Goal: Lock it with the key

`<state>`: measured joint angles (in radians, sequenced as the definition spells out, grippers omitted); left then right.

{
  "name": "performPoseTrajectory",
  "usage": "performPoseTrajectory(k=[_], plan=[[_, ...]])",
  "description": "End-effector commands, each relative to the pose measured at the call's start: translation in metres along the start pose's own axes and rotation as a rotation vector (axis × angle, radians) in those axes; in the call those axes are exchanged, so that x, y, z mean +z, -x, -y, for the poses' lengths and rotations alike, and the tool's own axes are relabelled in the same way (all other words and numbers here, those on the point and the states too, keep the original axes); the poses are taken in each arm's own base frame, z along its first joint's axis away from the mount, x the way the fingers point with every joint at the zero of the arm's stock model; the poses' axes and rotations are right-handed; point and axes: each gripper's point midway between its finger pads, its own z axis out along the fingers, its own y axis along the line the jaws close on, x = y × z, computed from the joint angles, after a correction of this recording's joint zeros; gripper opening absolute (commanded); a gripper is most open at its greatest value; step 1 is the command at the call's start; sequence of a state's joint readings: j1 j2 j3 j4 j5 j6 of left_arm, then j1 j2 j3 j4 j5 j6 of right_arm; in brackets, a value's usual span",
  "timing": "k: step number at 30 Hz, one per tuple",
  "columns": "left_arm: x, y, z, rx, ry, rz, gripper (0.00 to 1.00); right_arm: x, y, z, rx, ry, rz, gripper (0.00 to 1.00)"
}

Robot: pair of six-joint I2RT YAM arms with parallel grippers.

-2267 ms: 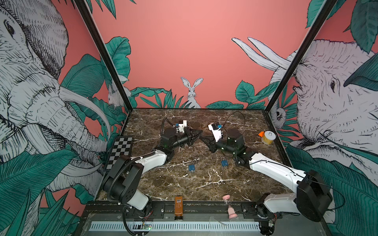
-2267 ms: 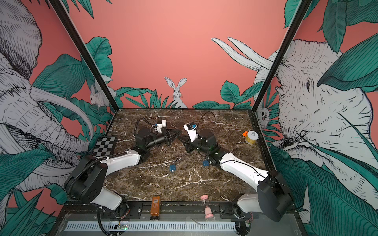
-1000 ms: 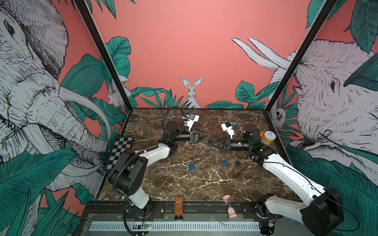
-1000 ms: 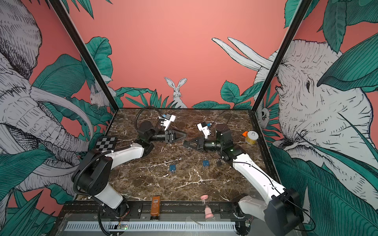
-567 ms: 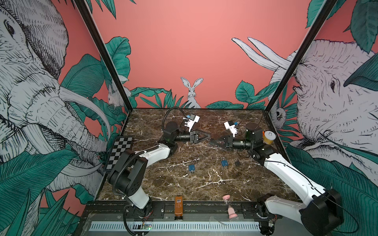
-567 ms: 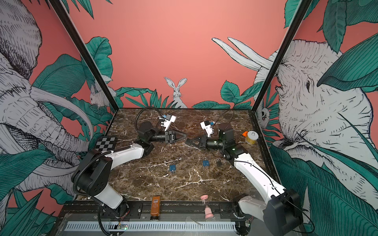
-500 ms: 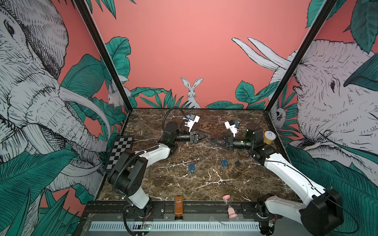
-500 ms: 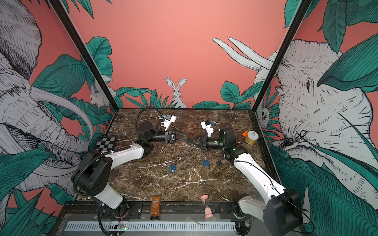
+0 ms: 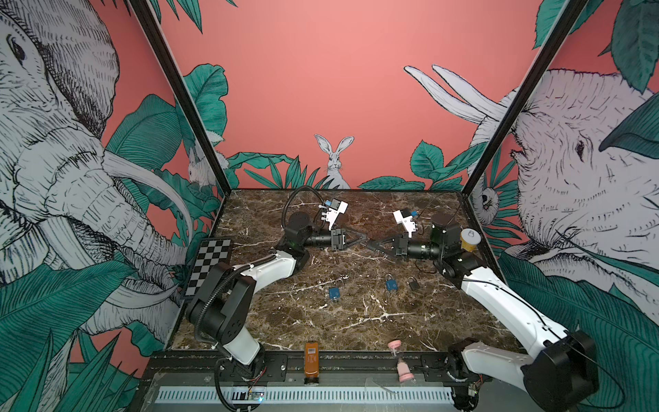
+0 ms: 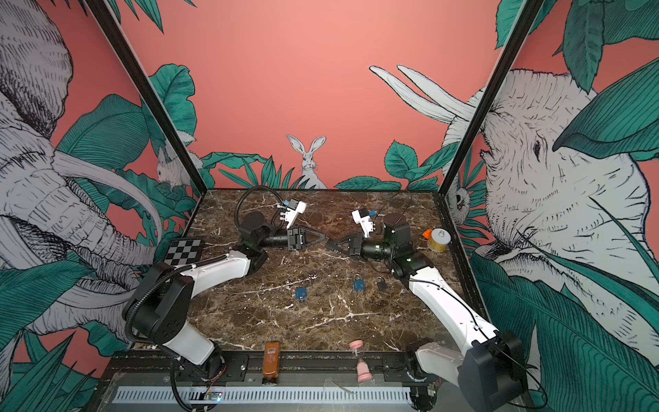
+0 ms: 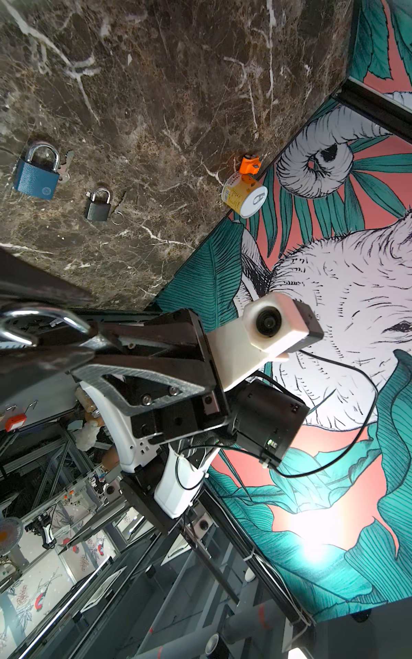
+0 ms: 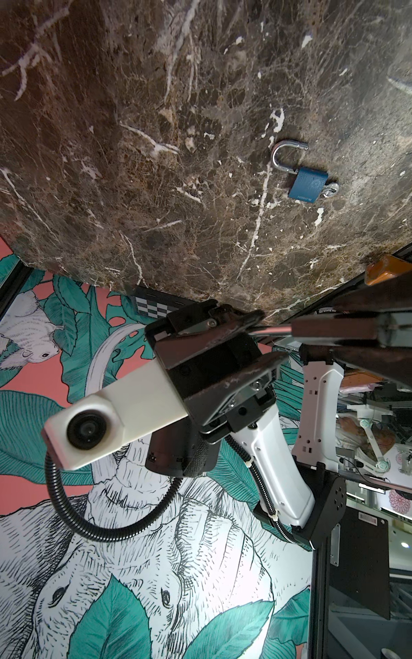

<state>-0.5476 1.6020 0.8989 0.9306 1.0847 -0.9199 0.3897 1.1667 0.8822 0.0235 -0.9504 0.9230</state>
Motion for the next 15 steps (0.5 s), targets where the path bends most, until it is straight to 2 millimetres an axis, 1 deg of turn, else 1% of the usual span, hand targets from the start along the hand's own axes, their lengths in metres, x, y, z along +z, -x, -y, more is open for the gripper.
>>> performPoseTrajectory(k=[1, 15], plan=[[-0.0025, 0.0023, 0.0195, 0.044, -0.033, -0.001, 0.21, -0.0051, 0.0067, -0.0095, -0.079, 0.011, 0.033, 0.0], [-0.0019, -0.001, 0.013, 0.013, -0.025, -0.006, 0.16, -0.0111, 0.0112, -0.0038, -0.117, -0.044, 0.073, 0.0]])
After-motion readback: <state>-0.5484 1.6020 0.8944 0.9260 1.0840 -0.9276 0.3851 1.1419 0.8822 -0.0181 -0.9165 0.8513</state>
